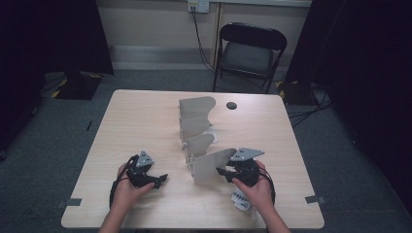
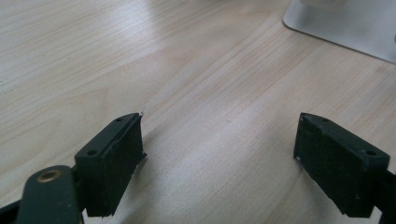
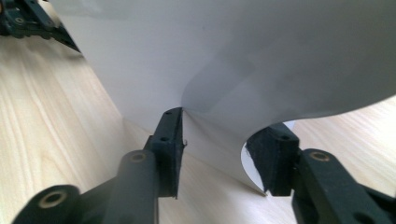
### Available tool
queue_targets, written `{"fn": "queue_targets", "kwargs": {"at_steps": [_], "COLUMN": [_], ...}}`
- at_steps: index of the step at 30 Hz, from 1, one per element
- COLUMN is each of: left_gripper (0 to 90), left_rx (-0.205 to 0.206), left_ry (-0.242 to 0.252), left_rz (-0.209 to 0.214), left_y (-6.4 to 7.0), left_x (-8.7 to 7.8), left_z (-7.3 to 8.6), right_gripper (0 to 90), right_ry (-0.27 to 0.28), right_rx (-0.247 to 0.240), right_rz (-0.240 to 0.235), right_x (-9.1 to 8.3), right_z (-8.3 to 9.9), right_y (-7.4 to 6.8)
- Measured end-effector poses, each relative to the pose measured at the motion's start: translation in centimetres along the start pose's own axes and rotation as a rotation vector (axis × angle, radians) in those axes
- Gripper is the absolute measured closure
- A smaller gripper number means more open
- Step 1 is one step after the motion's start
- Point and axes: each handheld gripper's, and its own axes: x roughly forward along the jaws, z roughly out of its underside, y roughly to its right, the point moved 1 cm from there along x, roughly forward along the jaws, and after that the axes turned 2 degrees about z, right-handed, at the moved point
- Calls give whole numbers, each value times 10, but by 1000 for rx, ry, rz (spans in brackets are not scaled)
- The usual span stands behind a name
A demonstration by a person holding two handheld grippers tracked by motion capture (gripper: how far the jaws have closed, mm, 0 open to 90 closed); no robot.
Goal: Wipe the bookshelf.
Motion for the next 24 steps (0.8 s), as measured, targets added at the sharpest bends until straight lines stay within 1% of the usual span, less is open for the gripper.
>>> {"fn": "queue_targets", "kwargs": {"at_steps": [1, 2, 3, 4, 8, 9, 10, 13, 15, 16, 18, 22, 24], "left_gripper": [157, 157, 157, 157, 157, 157, 157, 157, 157, 156, 156, 156, 156], "left_rx": [-1, 7, 3, 3, -7, 1, -8, -1, -5, 0, -9, -10, -10], "left_ry": [1, -6, -4, -2, 0, -7, -1, -2, -1, -2, -1, -1, -1], "left_rz": [-2, -3, -2, -10, -7, -6, -6, -11, -9, -11, -8, -8, -8], "left_y": [0, -1, -1, -1, -1, -2, -2, -2, -2, -2, -2, -2, -2], "left_x": [0, -1, -1, -2, -3, -4, -4, -4, -4, -4, -4, -4, -4], "left_z": [0, 1, 1, 1, 3, 3, 3, 4, 4, 4, 4, 4, 4], "right_gripper": [591, 601, 613, 627, 683, 692, 692, 653, 627, 614, 601, 595, 596], "right_ry": [3, 6, 10, 11, 17, 21, 21, 21, 17, 14, 9, 0, -1], "right_rx": [-5, -9, -12, -15, -36, -43, -48, -61, -63, -63, -61, -62, -46], "right_rz": [-3, -5, -12, -19, -50, -58, -67, -83, -88, -90, -92, -69, -57], "right_x": [2, 3, 5, 7, 14, 16, 18, 21, 19, 17, 12, -2, -10], "right_z": [0, -1, -1, -2, -7, -8, -9, -9, -6, -4, 2, 10, 14], "right_y": [-3, -6, -9, -12, -25, -28, -30, -35, -34, -32, -28, -17, -10]}}
